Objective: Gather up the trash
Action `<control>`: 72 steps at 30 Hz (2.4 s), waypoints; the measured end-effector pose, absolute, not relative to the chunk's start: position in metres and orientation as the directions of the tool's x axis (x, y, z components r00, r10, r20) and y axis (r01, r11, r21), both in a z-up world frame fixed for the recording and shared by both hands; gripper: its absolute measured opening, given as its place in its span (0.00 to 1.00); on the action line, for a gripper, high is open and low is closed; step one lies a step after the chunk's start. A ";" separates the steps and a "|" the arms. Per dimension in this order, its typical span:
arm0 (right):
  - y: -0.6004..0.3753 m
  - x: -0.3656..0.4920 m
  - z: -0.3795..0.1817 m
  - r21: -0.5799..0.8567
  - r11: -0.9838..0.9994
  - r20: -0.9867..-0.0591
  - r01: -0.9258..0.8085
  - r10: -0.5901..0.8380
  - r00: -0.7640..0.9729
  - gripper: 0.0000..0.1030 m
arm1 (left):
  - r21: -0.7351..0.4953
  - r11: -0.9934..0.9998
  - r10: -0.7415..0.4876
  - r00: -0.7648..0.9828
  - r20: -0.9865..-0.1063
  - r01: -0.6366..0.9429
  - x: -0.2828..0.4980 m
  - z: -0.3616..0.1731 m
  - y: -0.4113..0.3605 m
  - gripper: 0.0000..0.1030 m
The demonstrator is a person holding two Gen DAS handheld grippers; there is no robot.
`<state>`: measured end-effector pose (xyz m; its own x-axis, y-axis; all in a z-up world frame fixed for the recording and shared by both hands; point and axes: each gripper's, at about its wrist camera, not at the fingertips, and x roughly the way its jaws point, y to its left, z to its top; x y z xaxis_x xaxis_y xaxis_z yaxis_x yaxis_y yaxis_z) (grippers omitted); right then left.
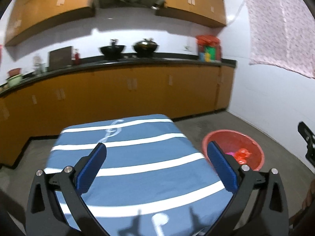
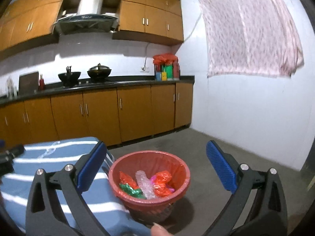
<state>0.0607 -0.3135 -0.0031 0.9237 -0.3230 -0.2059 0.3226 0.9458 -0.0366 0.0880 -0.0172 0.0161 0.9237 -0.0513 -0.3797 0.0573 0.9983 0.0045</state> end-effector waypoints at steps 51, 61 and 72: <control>-0.258 -0.001 -0.044 0.016 0.982 -0.295 0.188 -0.175 0.939 0.96 | 0.039 0.996 0.088 0.947 -0.310 -0.080 -0.010 -0.022 0.026 0.98; -0.256 -0.001 -0.044 0.017 0.983 -0.295 0.184 -0.171 0.940 0.96 | 0.044 0.996 0.081 0.949 -0.304 -0.071 -0.012 -0.021 0.023 0.98; -0.257 0.001 -0.041 0.018 0.983 -0.291 0.180 -0.168 0.942 0.96 | 0.042 0.998 0.062 0.951 -0.304 -0.051 -0.013 -0.019 0.019 0.98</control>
